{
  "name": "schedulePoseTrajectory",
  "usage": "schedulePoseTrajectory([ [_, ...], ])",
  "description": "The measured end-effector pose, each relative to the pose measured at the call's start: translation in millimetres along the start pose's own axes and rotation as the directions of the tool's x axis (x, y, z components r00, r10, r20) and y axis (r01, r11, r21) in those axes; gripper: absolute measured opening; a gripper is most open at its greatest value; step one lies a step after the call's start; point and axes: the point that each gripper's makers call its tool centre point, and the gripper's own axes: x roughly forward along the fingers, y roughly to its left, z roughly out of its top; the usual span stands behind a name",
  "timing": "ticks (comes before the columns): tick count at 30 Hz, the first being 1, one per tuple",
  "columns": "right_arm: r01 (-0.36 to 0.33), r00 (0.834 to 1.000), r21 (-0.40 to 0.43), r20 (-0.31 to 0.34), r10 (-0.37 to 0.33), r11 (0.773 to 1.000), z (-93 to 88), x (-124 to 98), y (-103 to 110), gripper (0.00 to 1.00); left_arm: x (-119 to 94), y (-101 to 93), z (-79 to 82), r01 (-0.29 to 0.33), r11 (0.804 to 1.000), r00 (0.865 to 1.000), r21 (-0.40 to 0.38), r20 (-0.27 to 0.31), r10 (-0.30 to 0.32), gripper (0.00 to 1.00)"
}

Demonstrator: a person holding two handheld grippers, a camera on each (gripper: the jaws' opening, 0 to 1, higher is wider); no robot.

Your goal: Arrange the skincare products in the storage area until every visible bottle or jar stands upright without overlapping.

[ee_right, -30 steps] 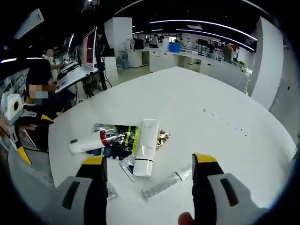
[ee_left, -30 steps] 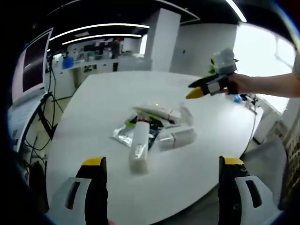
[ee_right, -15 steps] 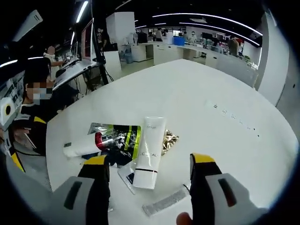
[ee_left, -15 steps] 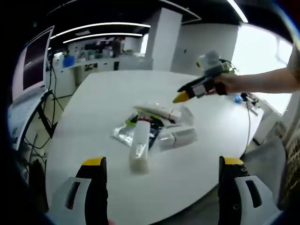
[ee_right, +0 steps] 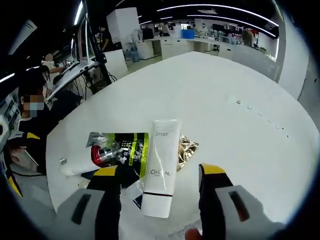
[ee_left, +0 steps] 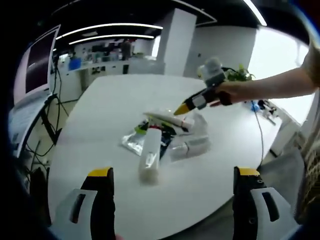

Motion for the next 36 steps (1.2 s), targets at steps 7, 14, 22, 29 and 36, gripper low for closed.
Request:
schedulePoseTrajectory([
  [7, 0.001, 1.000, -0.012, 0.005, -0.001, 1.000, 9.8, 16.1, 0.9, 0.59, 0.2, 2.7, 0.2, -0.008, 1.000, 1.000, -0.015, 0.001, 0.008, 0.97],
  [14, 0.000, 1.000, -0.033, -0.009, 0.000, 0.999, 11.7, 35.1, 6.7, 0.55, -0.3, 6.1, 1.3, -0.019, 0.999, 1.000, -0.028, 0.008, 0.020, 0.97],
  [22, 0.031, 0.999, -0.038, -0.019, -0.032, 0.999, 11.9, 49.0, -1.5, 0.44, -0.5, 8.2, 1.4, -0.026, 0.999, 1.000, -0.037, 0.012, 0.026, 0.97],
  [29, 0.047, 0.998, -0.028, -0.031, -0.048, 0.998, 7.5, 56.9, -6.9, 0.35, -0.2, 8.1, 0.3, -0.025, 0.999, 1.000, -0.039, 0.006, 0.025, 0.97],
  [36, 0.059, 0.998, -0.042, -0.012, -0.059, 0.997, 7.3, 59.0, -6.9, 0.34, -0.2, 7.8, 0.1, -0.027, 0.999, 1.000, -0.041, 0.002, 0.027, 0.97],
])
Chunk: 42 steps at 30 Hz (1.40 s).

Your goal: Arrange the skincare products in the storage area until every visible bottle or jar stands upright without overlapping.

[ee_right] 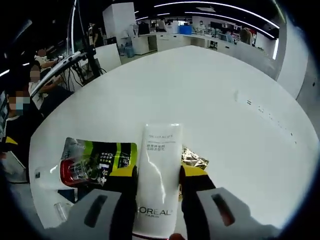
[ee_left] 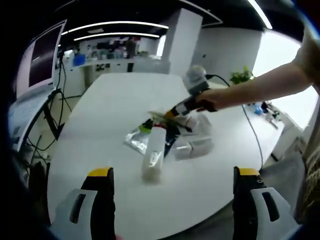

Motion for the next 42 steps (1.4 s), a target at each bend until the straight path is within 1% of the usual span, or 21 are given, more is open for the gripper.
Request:
schedulePoseTrajectory([
  [3, 0.001, 1.000, -0.003, 0.019, -0.001, 1.000, -0.2, -0.5, 0.1, 0.32, 0.1, 1.0, -0.6, -0.001, 1.000, 1.000, -0.001, 0.000, 0.001, 0.97],
  [4, 0.000, 1.000, 0.011, 0.025, 0.000, 1.000, 0.3, -0.3, -1.0, 0.32, 0.2, 1.4, -0.9, -0.001, 1.000, 1.000, -0.001, -0.001, 0.001, 0.97],
  [8, 0.008, 1.000, 0.015, 0.021, -0.008, 1.000, 1.5, -1.1, -0.1, 0.31, 0.3, 2.5, -1.1, -0.004, 1.000, 1.000, 0.001, -0.001, 0.004, 0.97],
  [13, 0.000, 1.000, 0.025, 0.029, -0.001, 1.000, 2.5, -6.0, 1.8, 0.30, 0.5, 3.3, -1.4, -0.005, 1.000, 1.000, 0.002, 0.000, 0.005, 0.97],
  [15, -0.008, 0.999, 0.048, 0.044, 0.006, 0.999, 4.2, -11.2, 3.1, 0.30, 0.4, 3.7, -1.0, -0.006, 1.000, 1.000, 0.004, 0.002, 0.006, 0.97],
  [21, 0.001, 0.997, 0.053, 0.080, -0.006, 0.999, 10.6, -30.3, 5.2, 0.30, 0.0, 3.0, -0.3, -0.004, 1.000, 1.000, 0.011, 0.007, 0.004, 0.96],
  [23, 0.004, 0.996, 0.059, 0.093, -0.010, 0.998, 12.0, -33.8, 1.6, 0.30, 0.0, 2.8, -0.1, -0.003, 1.000, 1.000, 0.014, 0.008, 0.003, 0.96],
  [26, 0.009, 0.994, 0.068, 0.109, -0.016, 0.998, 14.3, -44.2, 3.1, 0.30, 0.2, 2.1, 0.3, -0.001, 1.000, 1.000, 0.020, 0.009, 0.001, 0.96],
  [34, 0.015, 0.988, 0.094, 0.153, -0.029, 0.995, 17.3, -66.8, -1.6, 0.30, -0.2, -1.8, 3.2, -0.001, 0.999, 1.000, 0.043, 0.015, 0.000, 0.96],
  [36, 0.021, 0.981, 0.092, 0.188, -0.038, 0.996, 21.1, -78.8, -2.7, 0.30, -0.6, -3.1, 4.5, 0.000, 0.999, 1.000, 0.039, 0.020, 0.000, 0.96],
  [37, 0.021, 0.980, 0.093, 0.194, -0.039, 0.995, 21.7, -81.0, -2.9, 0.30, -0.8, -3.6, 5.0, -0.001, 0.999, 1.000, 0.037, 0.021, 0.000, 0.96],
  [38, 0.023, 0.976, 0.098, 0.212, -0.043, 0.995, 24.0, -89.7, -4.1, 0.30, -1.0, -4.1, 5.2, 0.000, 0.999, 1.000, 0.035, 0.021, 0.000, 0.96],
  [40, 0.026, 0.970, 0.109, 0.236, -0.051, 0.994, 26.4, -100.0, -6.6, 0.30, -0.9, -5.2, 5.4, 0.001, 0.999, 1.000, 0.037, 0.020, -0.001, 0.96],
  [42, 0.025, 0.967, 0.122, 0.250, -0.056, 0.992, 27.0, -107.6, -8.3, 0.30, -0.5, -6.0, 5.7, 0.001, 0.999, 1.000, 0.040, 0.017, -0.001, 0.96],
])
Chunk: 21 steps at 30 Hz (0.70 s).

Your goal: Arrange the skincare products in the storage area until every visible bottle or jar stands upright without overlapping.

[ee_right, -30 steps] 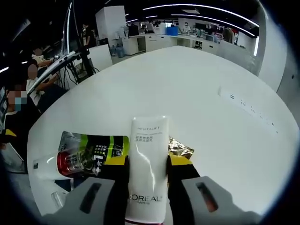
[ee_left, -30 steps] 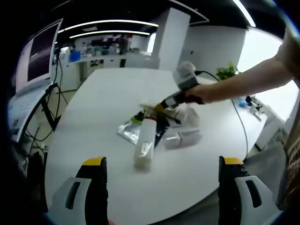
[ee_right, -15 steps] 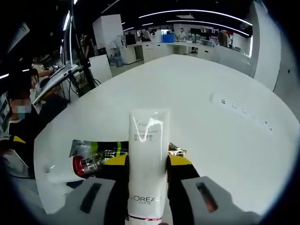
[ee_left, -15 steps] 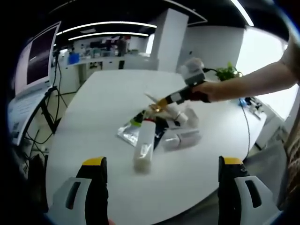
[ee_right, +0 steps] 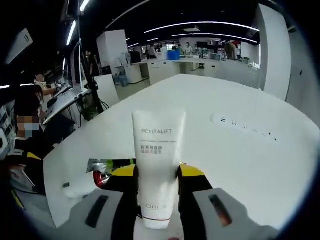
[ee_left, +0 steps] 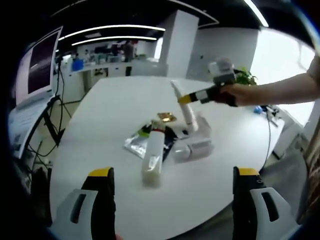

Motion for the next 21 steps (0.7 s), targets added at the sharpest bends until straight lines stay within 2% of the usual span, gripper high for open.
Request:
schedulePoseTrajectory([
  [4, 0.008, 0.999, 0.007, 0.039, -0.008, 1.000, 4.3, -18.1, -2.3, 0.29, 0.2, -3.7, 4.0, 0.000, 1.000, 1.000, 0.007, -0.003, 0.000, 0.95],
  [11, 0.008, 0.995, 0.040, 0.097, -0.012, 0.999, 13.8, -45.3, -0.5, 0.29, 2.5, -20.3, 21.4, 0.025, 0.997, 1.000, 0.072, 0.014, -0.027, 0.96],
  [21, -0.014, 0.983, 0.024, 0.186, 0.009, 1.000, 35.3, -87.5, 19.8, 0.29, 4.9, -34.9, 36.3, 0.057, 0.990, 0.997, 0.128, 0.034, -0.062, 0.96],
])
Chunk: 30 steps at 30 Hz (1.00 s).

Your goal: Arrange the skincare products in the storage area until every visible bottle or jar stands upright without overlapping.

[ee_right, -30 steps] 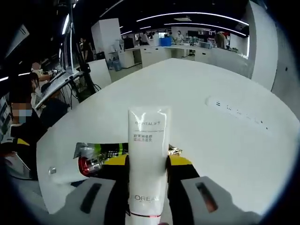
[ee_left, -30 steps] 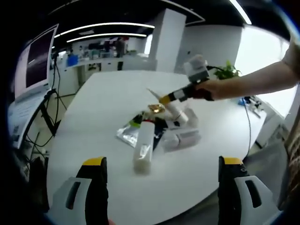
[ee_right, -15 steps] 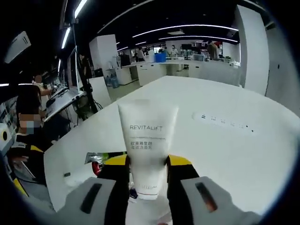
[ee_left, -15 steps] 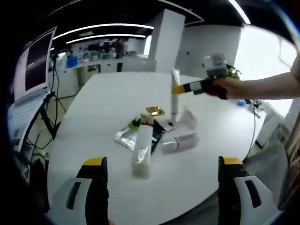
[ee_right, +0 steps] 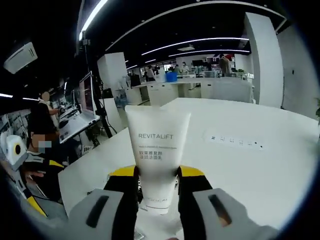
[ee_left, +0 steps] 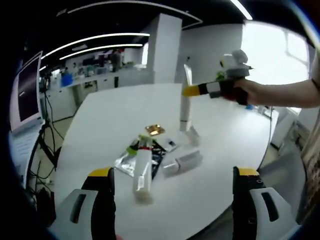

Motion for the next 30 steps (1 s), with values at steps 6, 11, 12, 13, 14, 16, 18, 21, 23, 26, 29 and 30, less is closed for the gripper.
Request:
schedulePoseTrajectory([
  [6, -0.008, 1.000, -0.038, 0.014, 0.008, 0.999, 1.6, -17.5, 14.5, 0.29, 2.6, -13.2, 3.5, 0.033, 0.999, 0.999, 0.022, 0.005, -0.033, 0.95],
  [11, -0.007, 0.999, -0.013, 0.040, 0.007, 1.000, 3.7, -32.6, 23.7, 0.29, 6.5, -23.0, 9.3, 0.061, 0.997, 0.998, 0.041, 0.017, -0.061, 0.95],
  [12, -0.006, 0.999, -0.011, 0.045, 0.007, 1.000, 4.6, -36.3, 26.0, 0.29, 7.5, -24.4, 10.5, 0.065, 0.997, 0.998, 0.044, 0.019, -0.066, 0.95],
  [13, -0.005, 0.999, -0.008, 0.051, 0.006, 1.000, 5.5, -39.4, 27.6, 0.29, 8.5, -26.1, 12.3, 0.071, 0.996, 0.997, 0.047, 0.023, -0.072, 0.94],
  [14, -0.006, 0.998, -0.007, 0.056, 0.007, 1.000, 6.7, -43.0, 29.6, 0.29, 9.7, -29.3, 15.6, 0.081, 0.995, 0.996, 0.051, 0.027, -0.082, 0.94],
  [16, -0.006, 0.998, -0.008, 0.065, 0.007, 1.000, 8.8, -50.1, 33.1, 0.29, 12.2, -34.5, 21.0, 0.098, 0.993, 0.994, 0.061, 0.034, -0.100, 0.94],
  [18, -0.004, 0.997, -0.010, 0.072, 0.005, 1.000, 9.8, -55.6, 35.0, 0.29, 14.9, -39.7, 25.6, 0.117, 0.990, 0.992, 0.075, 0.037, -0.120, 0.94],
  [21, -0.001, 0.997, -0.007, 0.084, 0.001, 1.000, 10.8, -65.7, 37.7, 0.29, 19.3, -47.9, 32.6, 0.148, 0.984, 0.988, 0.103, 0.038, -0.152, 0.93],
  [23, 0.000, 0.996, 0.003, 0.087, -0.001, 1.000, 10.1, -71.2, 38.6, 0.29, 22.7, -54.1, 39.1, 0.164, 0.979, 0.985, 0.124, 0.038, -0.170, 0.92],
  [26, 0.001, 0.996, 0.008, 0.090, -0.002, 1.000, 8.3, -78.1, 41.2, 0.29, 27.9, -61.7, 47.8, 0.189, 0.973, 0.980, 0.135, 0.041, -0.197, 0.92],
  [29, 0.004, 0.996, 0.004, 0.093, -0.004, 1.000, 6.3, -84.8, 44.4, 0.29, 35.8, -76.2, 57.0, 0.237, 0.960, 0.969, 0.151, 0.041, -0.245, 0.93],
  [30, 0.004, 0.996, 0.004, 0.093, -0.004, 1.000, 6.0, -86.4, 45.2, 0.29, 39.0, -80.6, 58.3, 0.247, 0.956, 0.966, 0.156, 0.036, -0.256, 0.94],
])
